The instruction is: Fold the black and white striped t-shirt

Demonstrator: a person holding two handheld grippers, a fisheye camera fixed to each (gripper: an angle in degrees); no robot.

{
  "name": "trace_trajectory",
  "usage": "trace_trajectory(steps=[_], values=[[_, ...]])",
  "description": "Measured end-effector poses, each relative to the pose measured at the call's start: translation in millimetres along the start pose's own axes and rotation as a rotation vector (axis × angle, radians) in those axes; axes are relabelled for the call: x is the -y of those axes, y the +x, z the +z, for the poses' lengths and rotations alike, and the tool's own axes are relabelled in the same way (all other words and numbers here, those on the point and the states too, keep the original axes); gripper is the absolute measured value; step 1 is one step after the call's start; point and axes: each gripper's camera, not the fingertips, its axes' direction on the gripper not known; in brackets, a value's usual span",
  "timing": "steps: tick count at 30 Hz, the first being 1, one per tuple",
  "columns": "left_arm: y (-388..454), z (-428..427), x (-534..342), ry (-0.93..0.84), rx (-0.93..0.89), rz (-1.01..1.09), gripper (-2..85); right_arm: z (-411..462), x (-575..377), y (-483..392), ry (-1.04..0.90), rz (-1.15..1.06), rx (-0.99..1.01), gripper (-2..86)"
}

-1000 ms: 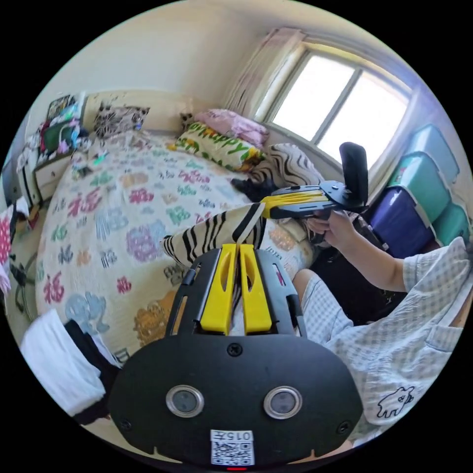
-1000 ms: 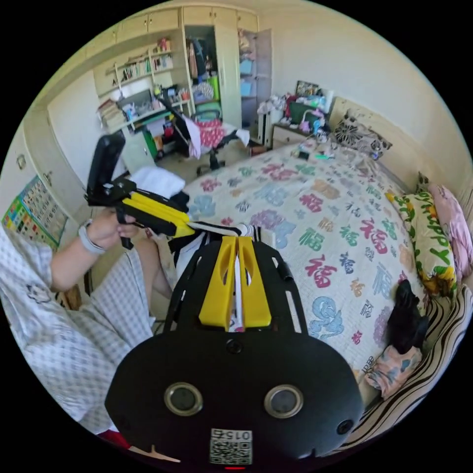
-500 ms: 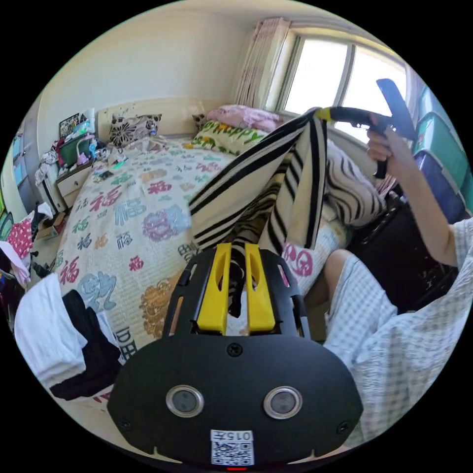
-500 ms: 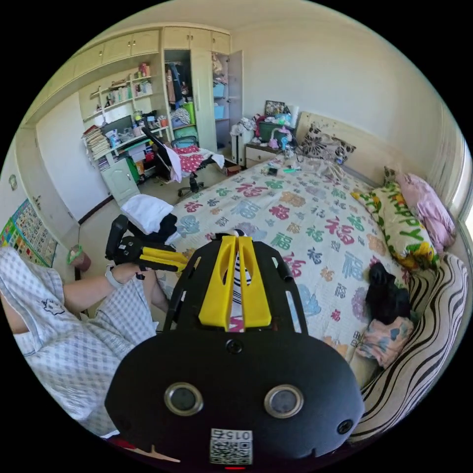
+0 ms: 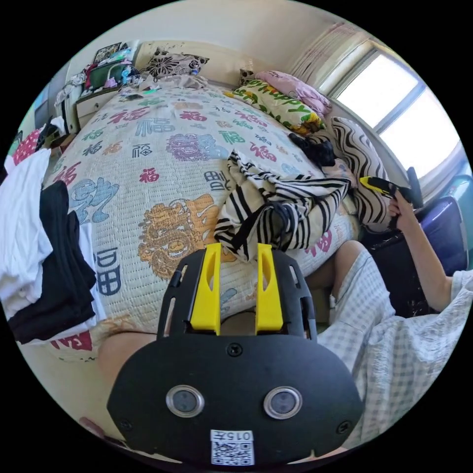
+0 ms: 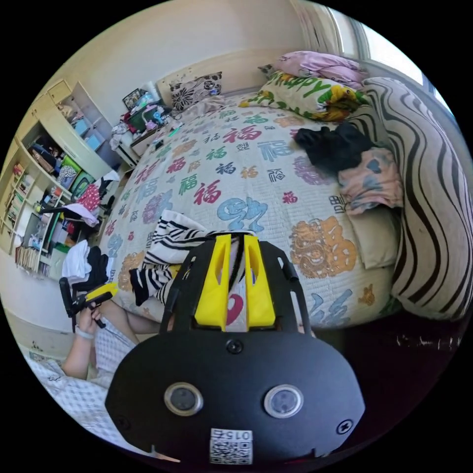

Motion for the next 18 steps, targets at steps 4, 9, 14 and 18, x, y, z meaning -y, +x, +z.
trace_trajectory(steps=[4, 9, 14, 18], values=[[6.2, 46.4, 9.4, -0.104, -0.040, 0.054, 10.2, 24.6, -21.4, -32.4, -0.053, -0.083, 0.031, 7.8], [12.3, 59.2, 8.0, -0.046, -0.102, 0.034, 3.8, 60.5, -27.2, -85.3, -0.098, -0.294, 0.199, 7.0], [33.0, 34.2, 11.3, 0.187, 0.086, 0.158, 2.7, 95.4, 1.7, -147.8, -0.205, -0.617, 0.373, 6.0], [23.6, 37.1, 13.6, 0.110, 0.003, -0.036, 5.7, 130.0, 35.0, -207.0, -0.250, -0.833, 0.375, 5.4]])
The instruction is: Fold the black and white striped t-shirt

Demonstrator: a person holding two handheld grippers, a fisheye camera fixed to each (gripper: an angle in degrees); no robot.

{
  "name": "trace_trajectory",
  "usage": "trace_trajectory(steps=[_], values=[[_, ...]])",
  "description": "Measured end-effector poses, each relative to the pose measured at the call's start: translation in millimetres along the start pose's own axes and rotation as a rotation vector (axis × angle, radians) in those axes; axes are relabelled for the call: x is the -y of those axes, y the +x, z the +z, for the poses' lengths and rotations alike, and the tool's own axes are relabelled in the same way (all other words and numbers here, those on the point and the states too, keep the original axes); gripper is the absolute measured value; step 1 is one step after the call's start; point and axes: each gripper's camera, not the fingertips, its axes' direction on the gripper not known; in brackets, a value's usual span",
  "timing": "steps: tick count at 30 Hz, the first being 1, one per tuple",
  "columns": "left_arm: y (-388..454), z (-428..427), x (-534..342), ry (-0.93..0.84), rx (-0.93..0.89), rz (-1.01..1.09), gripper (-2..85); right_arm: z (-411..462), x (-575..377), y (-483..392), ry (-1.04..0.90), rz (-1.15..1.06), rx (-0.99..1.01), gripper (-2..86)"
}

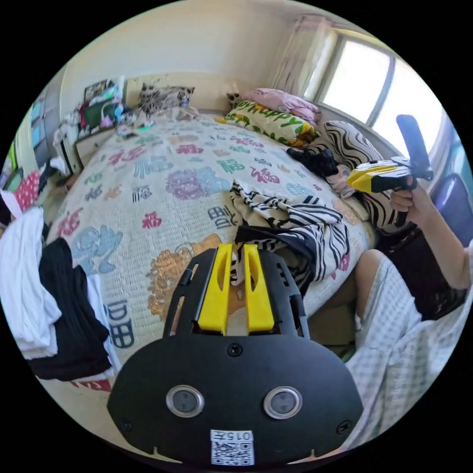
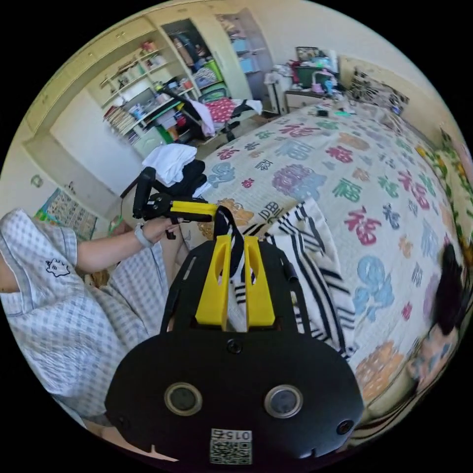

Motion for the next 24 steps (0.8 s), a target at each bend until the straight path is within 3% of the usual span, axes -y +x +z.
trace_trajectory(steps=[3, 5, 13, 19, 24], values=[[6.6, 0.3, -34.0, -0.041, -0.139, -0.183, 9.2, 37.2, 43.8, 0.9, -0.122, -0.128, 0.017, 4.8], [30.6, 7.0, -54.2, -0.080, -0.139, -0.168, 10.1, 62.8, 63.7, 2.1, -0.194, -0.169, 0.057, 4.7], [140.3, 56.0, -68.9, -0.272, 0.061, 0.357, 11.3, 132.1, 107.2, -9.7, -0.288, -0.205, 0.172, 4.8], [185.6, 73.4, -90.2, -0.320, 0.131, 0.537, 9.6, 159.8, 137.9, -45.1, -0.418, -0.494, 0.209, 5.8], [220.0, 74.1, -105.8, -0.251, 0.262, 0.684, 8.0, 203.8, 190.0, -74.8, -0.646, -0.649, 0.340, 6.2]])
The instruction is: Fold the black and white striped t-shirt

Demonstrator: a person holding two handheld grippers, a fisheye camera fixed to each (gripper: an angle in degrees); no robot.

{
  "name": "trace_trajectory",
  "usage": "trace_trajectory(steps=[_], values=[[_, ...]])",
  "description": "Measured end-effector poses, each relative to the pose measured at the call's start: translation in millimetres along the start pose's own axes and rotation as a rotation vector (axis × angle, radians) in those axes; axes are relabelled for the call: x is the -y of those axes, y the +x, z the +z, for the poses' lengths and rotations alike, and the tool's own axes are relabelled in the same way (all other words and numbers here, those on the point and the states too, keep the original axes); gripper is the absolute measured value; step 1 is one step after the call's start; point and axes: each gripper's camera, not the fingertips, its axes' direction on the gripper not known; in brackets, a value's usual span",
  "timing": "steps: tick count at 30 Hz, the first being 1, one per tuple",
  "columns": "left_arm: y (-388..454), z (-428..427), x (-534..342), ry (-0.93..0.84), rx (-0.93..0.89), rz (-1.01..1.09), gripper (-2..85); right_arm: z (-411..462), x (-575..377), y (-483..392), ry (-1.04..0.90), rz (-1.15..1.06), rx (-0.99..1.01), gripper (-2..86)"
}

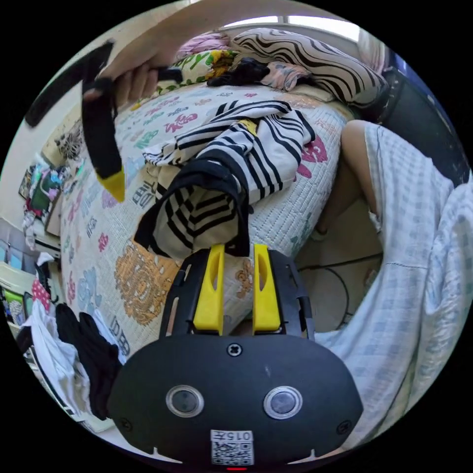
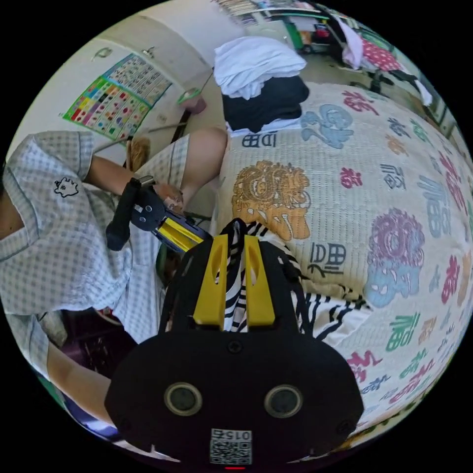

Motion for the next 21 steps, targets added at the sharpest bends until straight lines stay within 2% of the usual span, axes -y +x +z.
trace_trajectory(steps=[5, 9, 13, 16, 19, 21], values=[[22.9, -7.0, 2.9, 0.003, -0.020, 0.019, 6.1, 22.4, 59.7, 0.3, -0.222, -0.108, -0.001, 5.7], [34.8, -27.1, -0.8, 0.036, -0.053, -0.017, 3.1, 30.8, 94.0, -18.6, -0.271, -0.199, 0.084, 3.2], [39.2, -62.8, -11.0, 0.085, -0.093, -0.100, 0.9, 25.6, 103.8, -32.9, -0.297, -0.136, -0.040, 0.2], [37.6, -104.6, -24.7, 0.169, -0.066, -0.197, 0.4, -19.9, 88.7, -42.1, -0.120, 0.013, -0.071, -0.4], [29.0, -156.8, -35.0, 0.275, -0.046, -0.309, 0.1, -93.0, 44.2, -65.3, 0.187, 0.261, -0.167, -0.5], [22.5, -190.2, -35.8, 0.342, -0.032, -0.351, 0.0, -156.7, -11.8, -105.7, 0.474, 0.472, -0.263, -0.5]])
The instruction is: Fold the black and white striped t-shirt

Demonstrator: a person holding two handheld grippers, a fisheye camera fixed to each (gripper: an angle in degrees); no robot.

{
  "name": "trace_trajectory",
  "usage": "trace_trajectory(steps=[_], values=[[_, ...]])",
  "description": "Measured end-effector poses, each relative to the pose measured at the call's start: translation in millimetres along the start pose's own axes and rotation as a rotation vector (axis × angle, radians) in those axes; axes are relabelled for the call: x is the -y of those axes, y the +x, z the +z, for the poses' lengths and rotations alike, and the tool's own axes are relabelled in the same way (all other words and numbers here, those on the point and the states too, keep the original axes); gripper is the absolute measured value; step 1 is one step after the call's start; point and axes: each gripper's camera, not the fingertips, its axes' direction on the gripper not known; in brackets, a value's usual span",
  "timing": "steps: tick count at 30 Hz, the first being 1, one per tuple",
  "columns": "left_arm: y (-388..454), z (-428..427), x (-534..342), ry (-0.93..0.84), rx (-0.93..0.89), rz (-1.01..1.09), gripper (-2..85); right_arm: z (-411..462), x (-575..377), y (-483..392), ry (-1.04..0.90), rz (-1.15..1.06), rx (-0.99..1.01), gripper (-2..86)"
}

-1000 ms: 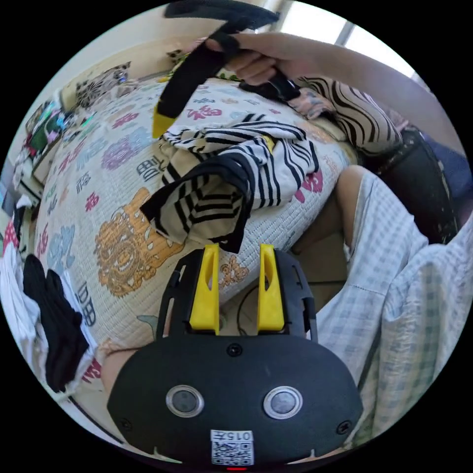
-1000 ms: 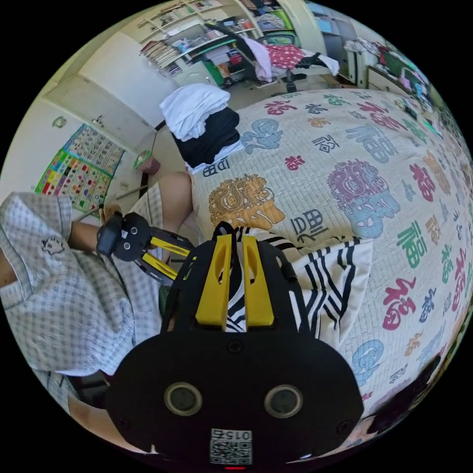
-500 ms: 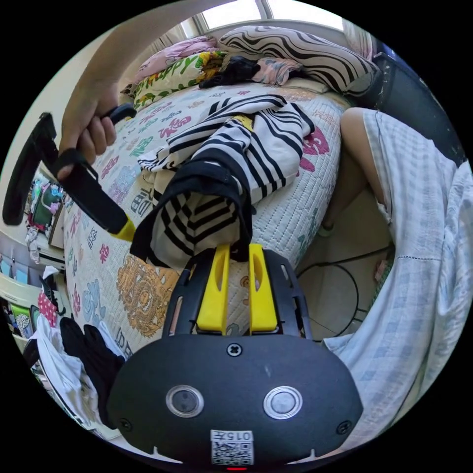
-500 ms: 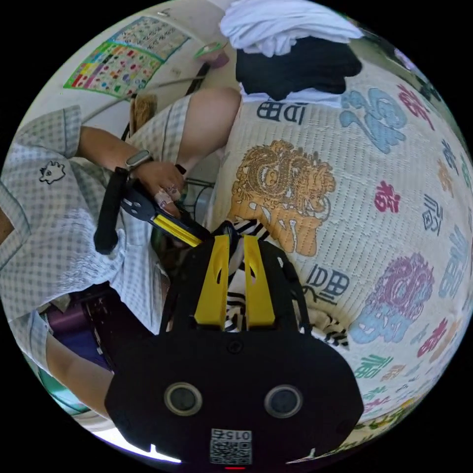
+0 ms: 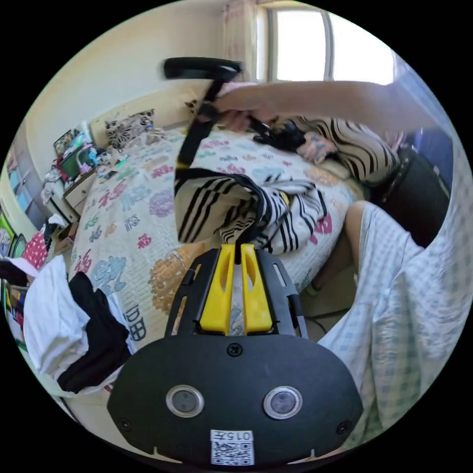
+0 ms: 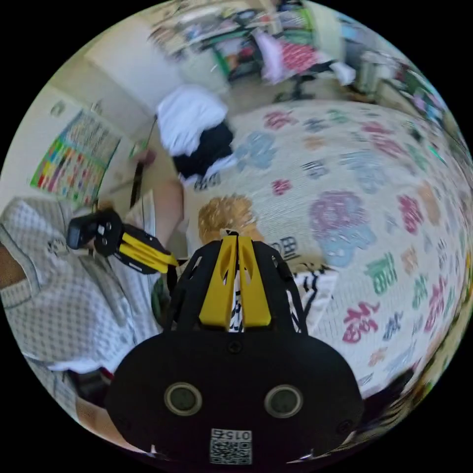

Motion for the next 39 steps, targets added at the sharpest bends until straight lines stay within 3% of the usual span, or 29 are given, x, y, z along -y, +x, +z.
trace_trajectory(steps=[6, 12, 18, 25, 32, 37, 39], values=[[-5.2, -114.6, 58.6, 0.273, 0.091, -0.010, 0.0, -195.1, -93.1, -71.4, 0.435, 0.272, -0.319, -0.6], [16.2, -246.6, 117.5, 0.522, 0.139, 0.096, 0.0, -334.0, -154.2, -194.0, 0.724, 0.264, -0.490, -0.6], [77.2, -359.7, 142.4, 0.662, 0.306, 0.324, 0.0, -427.8, -188.9, -331.6, 0.892, 0.148, -0.805, -0.6], [108.4, -445.6, 155.5, 0.757, 0.452, 0.446, 0.2, -502.4, -212.5, -419.3, 0.948, 0.058, -0.934, -0.7], [66.6, -444.1, 201.4, 0.708, 0.467, 0.433, 0.2, -556.4, -204.8, -421.1, 0.925, 0.007, -1.012, -0.7], [-19.9, -341.0, 275.6, 0.519, 0.406, 0.354, 0.2, -570.8, -180.1, -322.2, 0.817, 0.118, -0.940, -0.6], [-58.9, -279.3, 308.5, 0.415, 0.404, 0.303, 0.2, -563.9, -161.6, -241.4, 0.735, 0.230, -0.880, -0.5]])
